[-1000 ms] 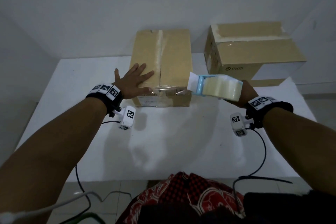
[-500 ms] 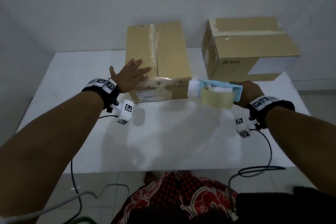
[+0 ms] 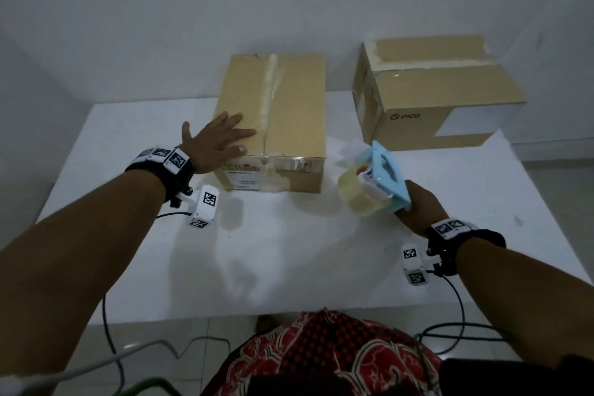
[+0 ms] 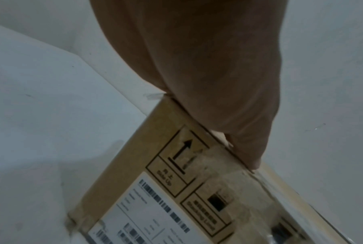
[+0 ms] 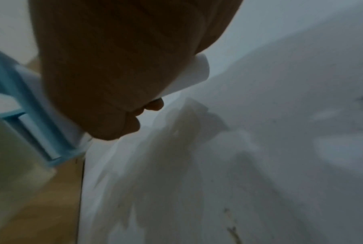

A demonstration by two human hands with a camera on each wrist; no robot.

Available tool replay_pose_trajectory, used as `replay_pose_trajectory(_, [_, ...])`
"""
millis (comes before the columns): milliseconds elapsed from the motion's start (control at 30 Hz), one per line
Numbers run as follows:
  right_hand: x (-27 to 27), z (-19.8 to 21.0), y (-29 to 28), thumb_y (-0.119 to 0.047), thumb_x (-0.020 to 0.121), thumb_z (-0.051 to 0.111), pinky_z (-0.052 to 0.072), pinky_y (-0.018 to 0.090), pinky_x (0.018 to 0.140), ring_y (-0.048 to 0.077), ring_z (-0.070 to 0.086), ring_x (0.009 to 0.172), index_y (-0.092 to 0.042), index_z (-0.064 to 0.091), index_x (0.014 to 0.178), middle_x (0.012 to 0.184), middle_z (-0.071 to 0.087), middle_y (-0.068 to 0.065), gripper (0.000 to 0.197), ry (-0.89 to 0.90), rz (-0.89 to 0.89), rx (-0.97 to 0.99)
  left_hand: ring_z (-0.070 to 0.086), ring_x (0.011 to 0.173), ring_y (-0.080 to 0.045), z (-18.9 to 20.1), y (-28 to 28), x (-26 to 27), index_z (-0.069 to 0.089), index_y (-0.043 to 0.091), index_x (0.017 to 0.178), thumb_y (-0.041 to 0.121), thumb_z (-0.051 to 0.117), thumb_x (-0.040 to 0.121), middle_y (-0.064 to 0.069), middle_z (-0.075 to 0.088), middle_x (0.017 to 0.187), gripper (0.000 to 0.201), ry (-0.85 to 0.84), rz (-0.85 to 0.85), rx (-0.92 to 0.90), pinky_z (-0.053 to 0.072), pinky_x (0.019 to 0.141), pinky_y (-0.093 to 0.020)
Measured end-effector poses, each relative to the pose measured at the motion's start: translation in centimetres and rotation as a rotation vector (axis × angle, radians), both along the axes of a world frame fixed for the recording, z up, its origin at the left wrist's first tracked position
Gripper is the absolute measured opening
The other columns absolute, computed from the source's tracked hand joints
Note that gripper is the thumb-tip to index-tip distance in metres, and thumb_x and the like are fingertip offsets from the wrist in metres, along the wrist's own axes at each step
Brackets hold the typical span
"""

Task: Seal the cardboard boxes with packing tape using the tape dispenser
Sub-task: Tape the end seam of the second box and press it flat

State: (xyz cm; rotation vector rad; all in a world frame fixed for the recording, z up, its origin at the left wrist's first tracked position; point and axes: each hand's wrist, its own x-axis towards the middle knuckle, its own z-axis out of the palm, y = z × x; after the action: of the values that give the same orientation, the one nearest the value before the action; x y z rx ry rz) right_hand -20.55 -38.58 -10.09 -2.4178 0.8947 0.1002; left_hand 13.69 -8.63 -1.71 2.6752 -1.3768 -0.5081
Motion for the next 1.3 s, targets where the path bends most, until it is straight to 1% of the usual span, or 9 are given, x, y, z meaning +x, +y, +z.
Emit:
replay_pose_trajectory(100, [0.1, -0.5, 0.5, -0.031, 0.091, 0.057, 0.049, 0.043, 0.090, 0.036, 0.061, 0.105, -0.013, 0.054, 0.113, 0.118, 0.062, 0.013, 0.029, 0.133, 0.012, -0.047, -0.005, 0.149, -0.005, -0.1, 0.1, 0.1, 0.031, 0.059, 0.140, 0.078, 0.026, 0.080, 0.022, 0.004, 0.161, 0.063, 0.010, -0.006, -0.022, -0.012, 0.107, -0.070])
replay_pose_trajectory(267, [0.4, -1.0, 0.4, -0.037, 0.092, 0.048, 0.049, 0.044, 0.091, 0.032, 0.061, 0.104, -0.018, 0.053, 0.113, 0.119, 0.061, 0.008, 0.028, 0.215, 0.020, -0.097, -0.004, 0.149, -0.005, -0.2, 0.0, 0.1, 0.033, 0.058, 0.140, 0.073, 0.030, 0.082, 0.021, 0.005, 0.161, 0.060, 0.018, 0.006, -0.045, -0.011, 0.107, -0.070])
replay_pose_trajectory(433, [0.6, -1.3, 0.2, -0.046, 0.086, 0.051, 0.048, 0.045, 0.091, 0.028, 0.059, 0.109, -0.022, 0.053, 0.116, 0.122, 0.059, 0.006, 0.038, 0.308, 0.059, -0.148, -0.006, 0.149, -0.005, -0.3, 0.1, 0.0, 0.031, 0.058, 0.141, 0.075, 0.030, 0.081, 0.021, 0.003, 0.161, 0.062, 0.021, -0.003, -0.049, -0.011, 0.107, -0.069])
replay_pose_trajectory(533, [0.8, -0.8, 0.8, -0.038, 0.087, 0.056, 0.046, 0.045, 0.092, 0.030, 0.058, 0.111, -0.018, 0.055, 0.116, 0.120, 0.059, 0.007, 0.035, 0.329, 0.059, -0.141, -0.007, 0.149, -0.005, -0.3, 0.1, -0.1, 0.028, 0.058, 0.142, 0.076, 0.030, 0.080, 0.021, 0.001, 0.161, 0.065, 0.022, -0.008, -0.039, -0.011, 0.108, -0.068])
replay_pose_trajectory(667, [1.4, -0.4, 1.2, -0.029, 0.082, 0.057, 0.047, 0.043, 0.088, 0.028, 0.061, 0.103, -0.019, 0.057, 0.106, 0.112, 0.063, 0.006, 0.026, 0.345, 0.030, -0.134, -0.008, 0.148, -0.005, -0.4, 0.2, 0.2, 0.025, 0.058, 0.143, 0.077, 0.031, 0.080, 0.021, -0.001, 0.162, 0.066, 0.012, -0.022, -0.033, -0.010, 0.108, -0.069])
replay_pose_trajectory(767, [1.3, -1.0, 1.0, -0.032, 0.076, 0.061, 0.044, 0.041, 0.089, 0.026, 0.059, 0.108, -0.022, 0.053, 0.112, 0.117, 0.060, 0.003, 0.038, 0.387, 0.020, -0.110, -0.009, 0.148, -0.005, -0.5, 0.3, 0.2, 0.023, 0.058, 0.144, 0.077, 0.036, 0.081, 0.020, -0.002, 0.162, 0.066, 0.010, -0.039, -0.048, -0.010, 0.108, -0.070])
replay_pose_trajectory(900, [1.1, -1.0, 1.0, -0.028, 0.078, 0.066, 0.041, 0.043, 0.098, 0.027, 0.053, 0.120, -0.019, 0.047, 0.125, 0.127, 0.054, 0.005, 0.052, 0.424, 0.019, -0.098, -0.009, 0.149, -0.006, -0.9, 0.6, 0.2, 0.022, 0.055, 0.146, 0.075, 0.043, 0.084, 0.019, -0.001, 0.162, 0.068, 0.007, -0.042, -0.085, -0.010, 0.110, -0.068])
replay_pose_trajectory(1167, [1.2, -1.4, 1.0, -0.017, 0.083, 0.061, 0.035, 0.045, 0.105, 0.030, 0.043, 0.130, -0.017, 0.043, 0.135, 0.139, 0.046, 0.009, 0.055, 0.402, -0.006, -0.131, 0.001, 0.149, -0.006, -2.5, 1.7, -0.1, 0.034, 0.052, 0.142, 0.071, 0.050, 0.083, 0.015, 0.014, 0.162, 0.064, -0.011, -0.024, -0.288, -0.003, 0.114, -0.061])
replay_pose_trajectory(1300, [1.6, -1.2, 0.9, -0.014, 0.083, 0.063, 0.034, 0.045, 0.105, 0.032, 0.040, 0.131, -0.017, 0.042, 0.138, 0.142, 0.044, 0.011, 0.059, 0.333, -0.071, -0.144, 0.006, 0.149, -0.006, -2.5, 1.5, -0.5, 0.048, 0.045, 0.131, 0.058, 0.062, 0.085, 0.013, 0.022, 0.160, 0.050, 0.019, 0.000, -0.352, 0.001, 0.115, -0.060])
